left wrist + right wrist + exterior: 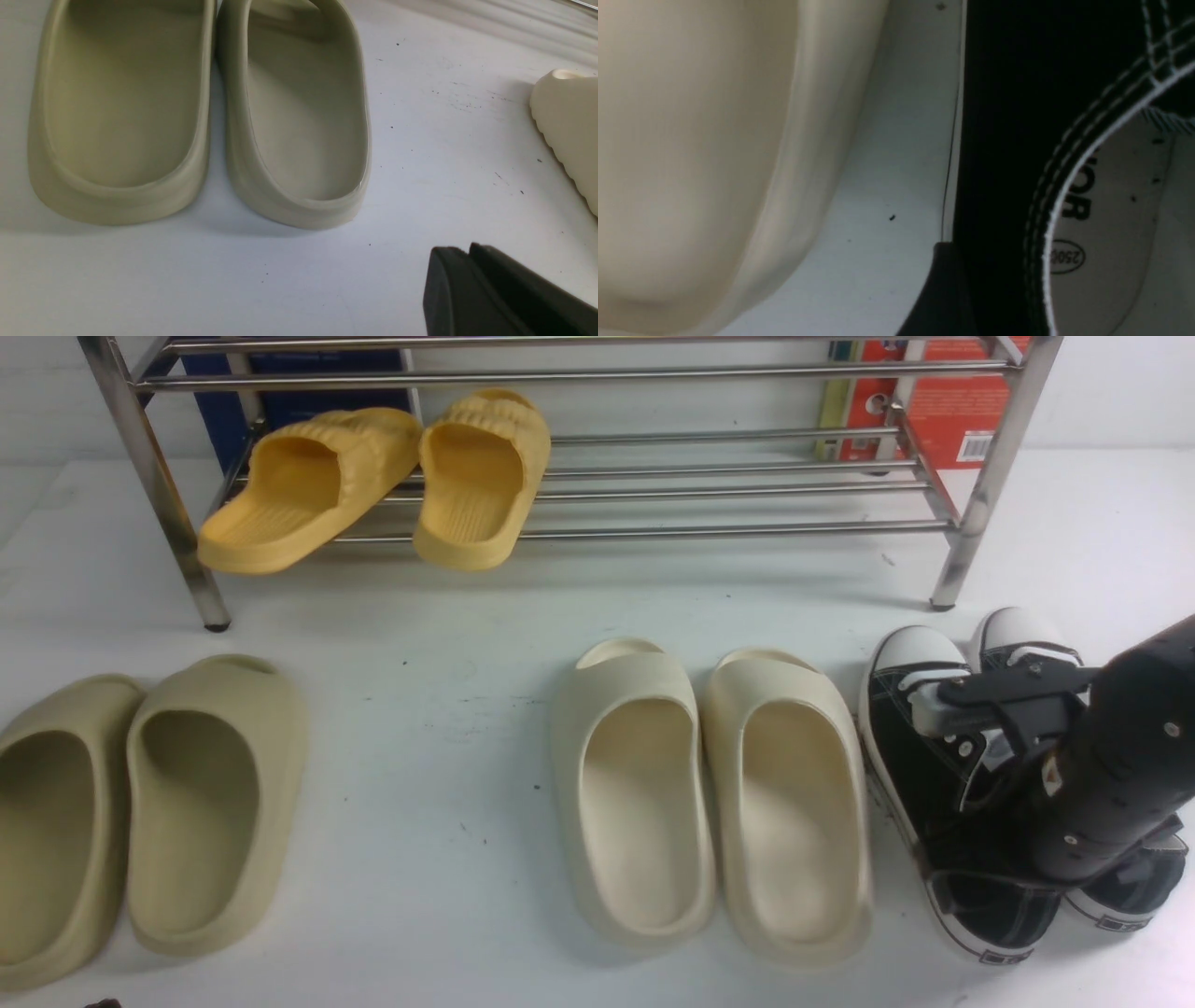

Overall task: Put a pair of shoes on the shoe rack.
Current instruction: Use the right arm to grab the shoe closest to it

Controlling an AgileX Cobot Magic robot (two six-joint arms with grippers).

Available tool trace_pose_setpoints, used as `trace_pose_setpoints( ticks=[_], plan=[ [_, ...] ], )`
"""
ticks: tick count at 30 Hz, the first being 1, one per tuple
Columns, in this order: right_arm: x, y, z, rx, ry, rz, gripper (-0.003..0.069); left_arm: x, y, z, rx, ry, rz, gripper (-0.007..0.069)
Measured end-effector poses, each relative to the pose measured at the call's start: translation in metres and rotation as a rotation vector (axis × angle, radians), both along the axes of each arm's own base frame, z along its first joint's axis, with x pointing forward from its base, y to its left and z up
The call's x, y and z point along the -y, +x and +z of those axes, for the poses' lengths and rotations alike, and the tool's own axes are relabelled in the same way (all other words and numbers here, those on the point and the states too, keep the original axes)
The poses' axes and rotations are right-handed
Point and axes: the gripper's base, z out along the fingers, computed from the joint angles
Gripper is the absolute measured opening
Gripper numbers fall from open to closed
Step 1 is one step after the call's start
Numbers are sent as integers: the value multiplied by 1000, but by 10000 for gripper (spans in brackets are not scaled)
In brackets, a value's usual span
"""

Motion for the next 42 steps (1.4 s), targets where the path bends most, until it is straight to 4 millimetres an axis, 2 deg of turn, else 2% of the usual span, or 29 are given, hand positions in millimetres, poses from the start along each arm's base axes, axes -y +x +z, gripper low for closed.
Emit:
trace_pose_setpoints(
  ticks=[2, 4, 19, 23, 26, 27, 30, 34, 38, 42],
  plan=[
    [0, 1, 0, -3, 0, -1, 542, 0, 0, 0, 0, 0, 0, 50],
    [0, 1, 0, -4, -1, -1, 514, 0, 0, 0, 0, 0, 0, 50],
    [-2, 4, 5, -21, -8, -5, 514, 0, 0, 0, 0, 0, 0, 50],
    [-2, 5, 19, -3, 6, -13, 517, 0, 0, 0, 0, 0, 0, 50],
    [0, 0, 35, 46, 19, -9, 559, 0, 0, 0, 0, 0, 0, 50],
    [2, -4, 47, 85, 25, -3, 601, 0, 0, 0, 0, 0, 0, 50],
    [6, -13, 61, 116, 33, -2, 626, 0, 0, 0, 0, 0, 0, 50],
    [9, -19, 56, 96, 26, -8, 608, 0, 0, 0, 0, 0, 0, 50],
    [8, -19, 40, 69, 21, -14, 567, 0, 0, 0, 0, 0, 0, 50],
    [6, -16, 42, 85, 42, -23, 560, 0, 0, 0, 0, 0, 0, 50]
  ],
)
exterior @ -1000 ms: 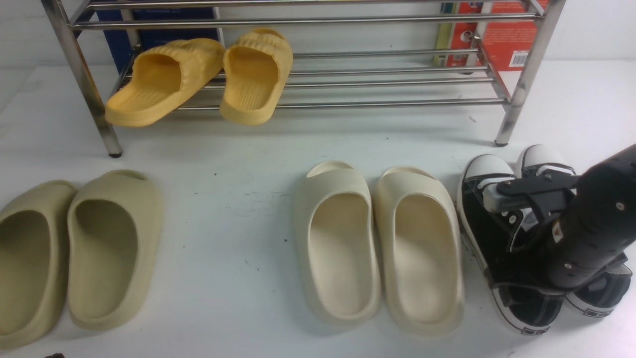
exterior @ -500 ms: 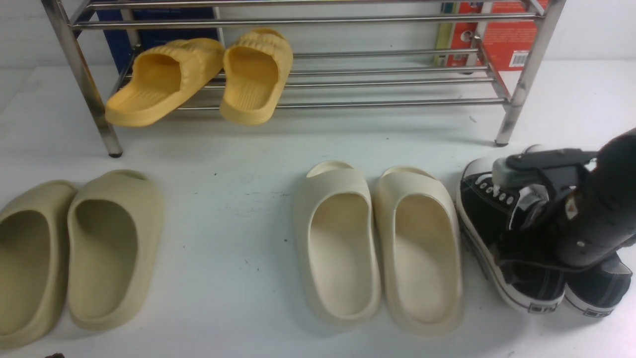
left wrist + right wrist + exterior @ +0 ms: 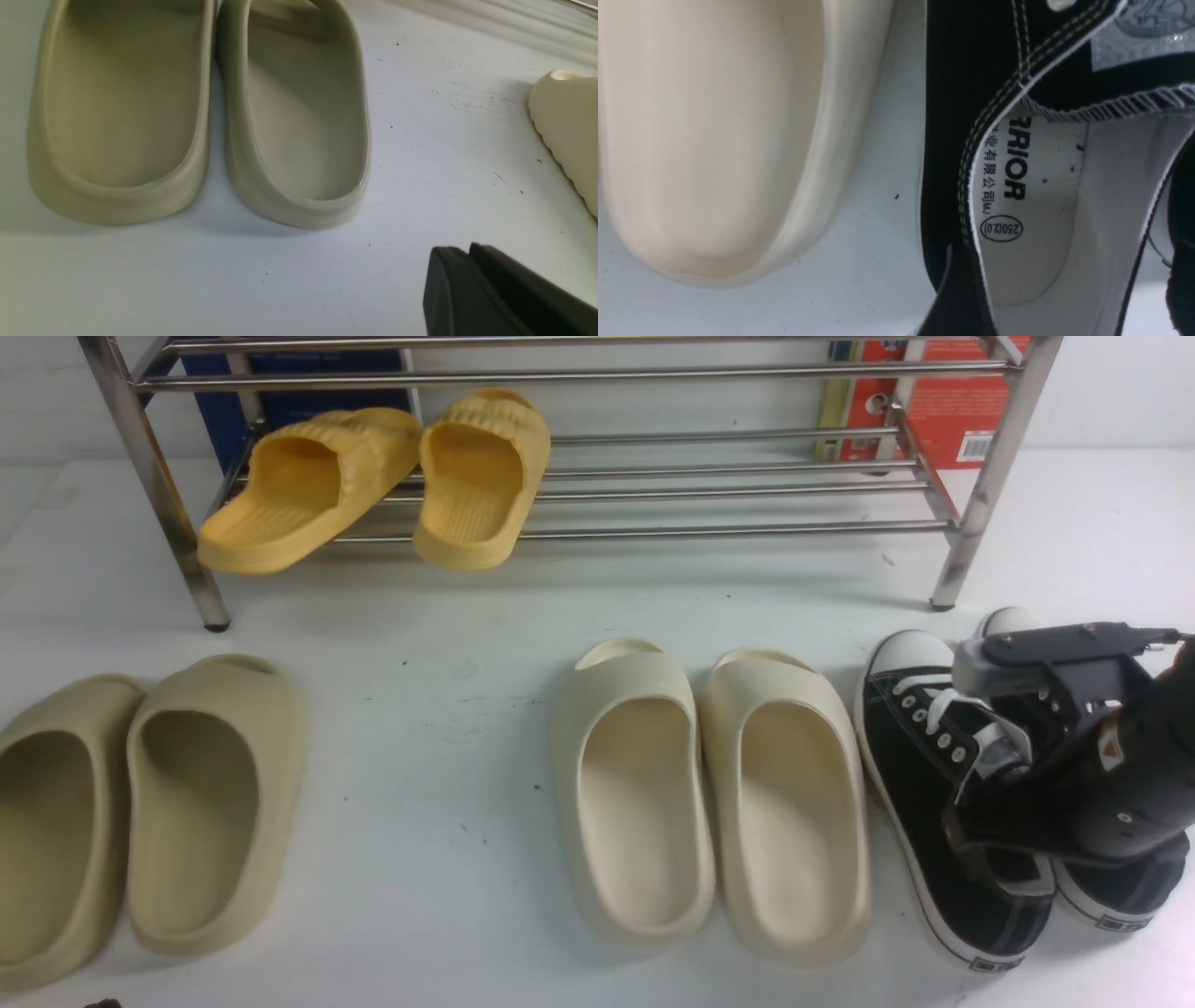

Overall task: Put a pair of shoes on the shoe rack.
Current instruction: Use the right arm to grab the shoe closest to it

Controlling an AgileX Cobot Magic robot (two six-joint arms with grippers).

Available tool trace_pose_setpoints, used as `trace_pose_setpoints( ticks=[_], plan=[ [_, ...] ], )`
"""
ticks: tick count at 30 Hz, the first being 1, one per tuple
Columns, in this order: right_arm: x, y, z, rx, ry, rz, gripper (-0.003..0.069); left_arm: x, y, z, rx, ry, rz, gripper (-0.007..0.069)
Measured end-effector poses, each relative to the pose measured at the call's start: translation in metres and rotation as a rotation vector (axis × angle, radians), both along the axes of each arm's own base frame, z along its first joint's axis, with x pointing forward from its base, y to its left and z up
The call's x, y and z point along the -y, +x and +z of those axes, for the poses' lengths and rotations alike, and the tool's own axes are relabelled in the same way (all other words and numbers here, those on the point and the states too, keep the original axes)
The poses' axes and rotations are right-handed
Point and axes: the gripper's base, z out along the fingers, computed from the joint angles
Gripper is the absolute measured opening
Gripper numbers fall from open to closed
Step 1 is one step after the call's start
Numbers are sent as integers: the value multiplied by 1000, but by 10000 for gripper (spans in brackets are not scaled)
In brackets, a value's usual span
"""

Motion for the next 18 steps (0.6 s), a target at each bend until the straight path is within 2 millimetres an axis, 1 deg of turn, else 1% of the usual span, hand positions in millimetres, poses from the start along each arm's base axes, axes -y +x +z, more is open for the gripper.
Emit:
trace_pose_setpoints(
  ticks=[4, 6, 8, 10, 12, 13, 15, 17, 18],
  plan=[
    [-6, 3, 11, -3, 51, 0, 558, 0, 0, 0, 0, 0, 0, 50],
    [-7, 4, 12, -1, 65, 10, 556, 0, 0, 0, 0, 0, 0, 50],
    [-12, 6, 8, -4, 91, 40, 545, 0, 0, 0, 0, 0, 0, 50],
    [-14, 9, 1, -27, 86, 54, 529, 0, 0, 0, 0, 0, 0, 50],
    [-15, 13, -10, -63, 70, 61, 493, 0, 0, 0, 0, 0, 0, 50],
    [-15, 13, -12, -67, 68, 61, 489, 0, 0, 0, 0, 0, 0, 50],
    [-17, 17, -24, -99, 51, 70, 417, 0, 0, 0, 0, 0, 0, 50],
    [-18, 19, -31, -118, 41, 79, 335, 0, 0, 0, 0, 0, 0, 50],
    [-18, 19, -32, -120, 40, 80, 317, 0, 0, 0, 0, 0, 0, 50]
  ],
)
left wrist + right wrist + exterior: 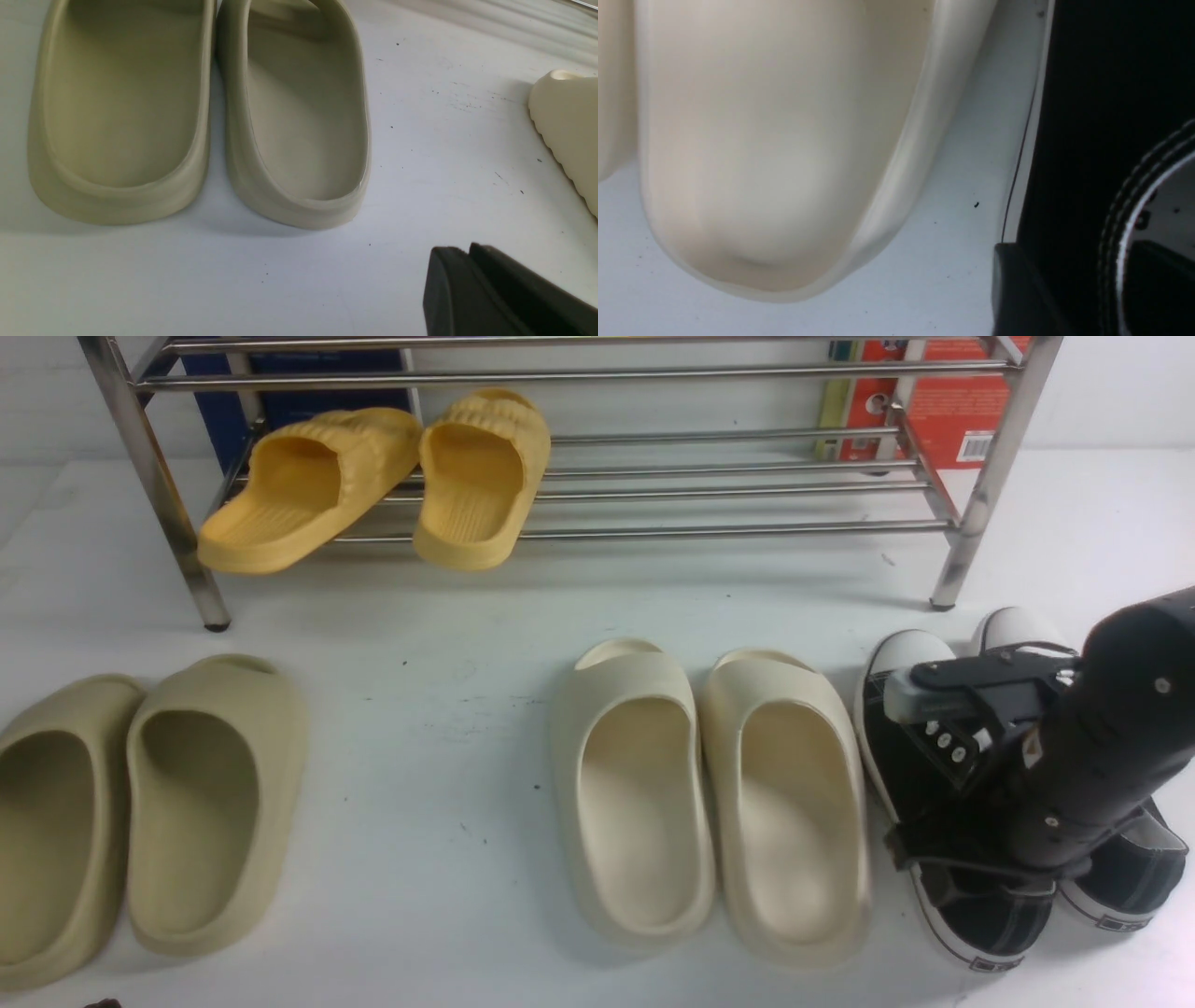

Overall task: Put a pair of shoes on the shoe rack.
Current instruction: Use the right arm to grab the shoe closest to it, then use the right arm to put a shoe into the shoe rack

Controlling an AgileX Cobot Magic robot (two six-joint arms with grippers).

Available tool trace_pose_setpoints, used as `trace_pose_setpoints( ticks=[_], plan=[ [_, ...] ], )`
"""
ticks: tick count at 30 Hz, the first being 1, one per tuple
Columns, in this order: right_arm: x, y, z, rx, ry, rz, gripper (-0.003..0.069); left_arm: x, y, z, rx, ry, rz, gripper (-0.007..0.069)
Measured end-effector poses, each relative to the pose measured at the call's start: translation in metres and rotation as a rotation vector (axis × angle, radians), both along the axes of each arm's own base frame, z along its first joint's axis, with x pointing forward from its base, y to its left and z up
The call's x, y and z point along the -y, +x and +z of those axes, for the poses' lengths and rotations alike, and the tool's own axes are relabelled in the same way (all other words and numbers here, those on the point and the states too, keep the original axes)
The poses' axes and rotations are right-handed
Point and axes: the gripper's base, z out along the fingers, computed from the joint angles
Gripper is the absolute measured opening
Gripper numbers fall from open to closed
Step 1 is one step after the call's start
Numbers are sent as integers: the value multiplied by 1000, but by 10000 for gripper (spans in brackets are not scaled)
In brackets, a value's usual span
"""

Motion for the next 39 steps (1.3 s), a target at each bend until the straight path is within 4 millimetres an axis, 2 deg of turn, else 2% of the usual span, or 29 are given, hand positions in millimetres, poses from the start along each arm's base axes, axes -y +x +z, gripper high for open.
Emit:
trace_pose_setpoints(
  ticks=[2, 5, 9, 12, 13, 15, 16, 17, 20, 22, 27, 29, 30, 31, 32, 34, 37, 38, 39],
  plan=[
    [-1, 1, -4, -12, -1, 9, 178, 0, 0, 0, 0, 0, 0, 50],
    [-3, 0, -4, -14, 8, 18, 44, 0, 0, 0, 0, 0, 0, 50],
    [-1, -5, 3, -20, 6, 26, 20, 0, 0, 0, 0, 0, 0, 50],
    [-1, -20, 28, 3, 22, 45, 25, 0, 0, 0, 0, 0, 0, 50],
    [-1, -21, 28, 1, 21, 45, 25, 0, 0, 0, 0, 0, 0, 50],
    [-4, -35, 52, 68, 61, 48, 26, 0, 0, 0, 0, 0, 0, 50],
    [-4, -36, 53, 73, 64, 48, 26, 0, 0, 0, 0, 0, 0, 50],
    [-6, -44, 65, 106, 84, 51, 26, 0, 0, 0, 0, 0, 0, 50],
    [-10, -53, 77, 144, 111, 59, 27, 0, 0, 0, 0, 0, 0, 50],
    [-12, -52, 81, 157, 116, 62, 27, 0, 0, 0, 0, 0, 0, 50],
    [-19, -33, 95, 238, 88, 88, 27, 0, 0, 0, 0, 0, 0, 50],
    [-26, -12, 106, 301, 61, 109, 27, 0, 0, 0, 0, 0, 0, 50],
    [-27, -11, 107, 306, 59, 112, 27, 0, 0, 0, 0, 0, 0, 50],
    [-33, 3, 111, 328, 43, 134, 27, 0, 0, 0, 0, 0, 0, 50],
    [-34, 6, 114, 339, 45, 136, 27, 0, 0, 0, 0, 0, 0, 50],
    [-48, 31, 112, 343, 28, 170, 28, 0, 0, 0, 0, 0, 0, 50],
    [-62, 57, 109, 352, 21, 194, 29, 0, 0, 0, 0, 0, 0, 50],
    [-63, 58, 106, 345, 17, 196, 29, 0, 0, 0, 0, 0, 0, 50],
    [-71, 69, 101, 317, 13, 203, 29, 0, 0, 0, 0, 0, 0, 50]
  ],
)
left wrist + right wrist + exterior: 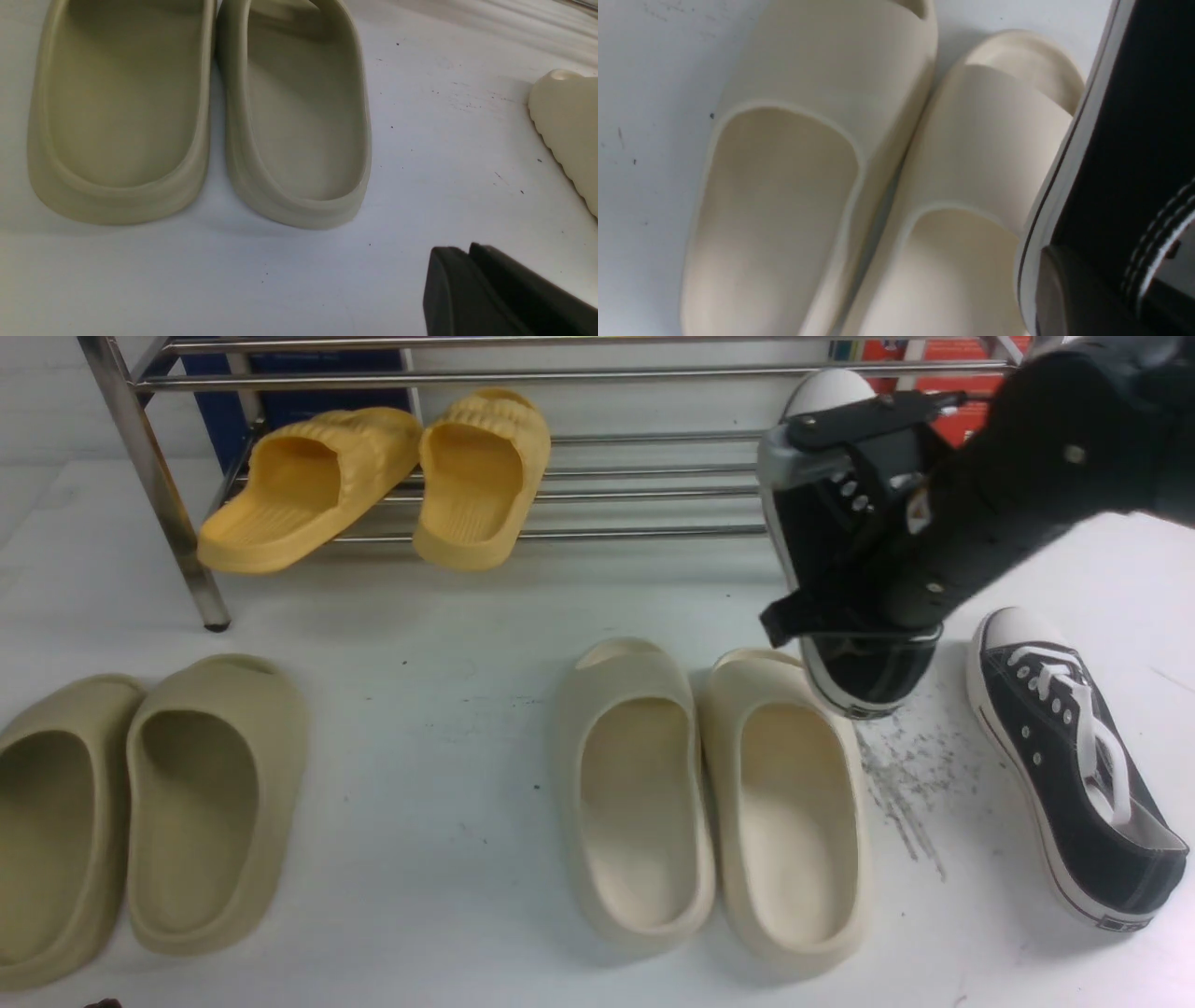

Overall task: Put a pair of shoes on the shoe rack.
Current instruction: Use the right arm to put a shoe into the shoe rack

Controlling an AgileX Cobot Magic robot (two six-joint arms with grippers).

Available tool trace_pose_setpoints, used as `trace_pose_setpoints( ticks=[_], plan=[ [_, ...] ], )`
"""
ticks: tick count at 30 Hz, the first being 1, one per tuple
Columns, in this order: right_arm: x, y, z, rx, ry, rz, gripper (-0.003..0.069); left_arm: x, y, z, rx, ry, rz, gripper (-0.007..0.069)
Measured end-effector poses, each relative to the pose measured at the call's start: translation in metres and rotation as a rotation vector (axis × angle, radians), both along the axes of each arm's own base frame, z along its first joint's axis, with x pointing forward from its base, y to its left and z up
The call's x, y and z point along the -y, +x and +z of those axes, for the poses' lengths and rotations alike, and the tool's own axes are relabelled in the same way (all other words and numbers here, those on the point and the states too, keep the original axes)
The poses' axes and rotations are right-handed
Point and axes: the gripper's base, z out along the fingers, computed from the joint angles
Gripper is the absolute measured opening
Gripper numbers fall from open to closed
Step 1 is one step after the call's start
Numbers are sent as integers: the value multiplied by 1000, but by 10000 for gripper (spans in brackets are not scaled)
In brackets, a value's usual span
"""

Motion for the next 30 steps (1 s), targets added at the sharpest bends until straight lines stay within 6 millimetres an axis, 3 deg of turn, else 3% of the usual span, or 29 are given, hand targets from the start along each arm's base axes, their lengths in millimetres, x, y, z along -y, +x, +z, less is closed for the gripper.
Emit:
trace_pose_setpoints(
  ticks=[5, 12, 20, 30],
  plan=[
    [-25, 30, -18, -73, -10, 17, 29, 0, 0, 0, 0, 0, 0, 50],
    [-40, 52, -20, -162, -28, 40, 30, 0, 0, 0, 0, 0, 0, 50],
    [-35, 49, -14, -206, -37, 61, 30, 0, 0, 0, 0, 0, 0, 50],
    [-23, 30, 23, -206, -21, 69, 32, 0, 0, 0, 0, 0, 0, 59]
  ],
)
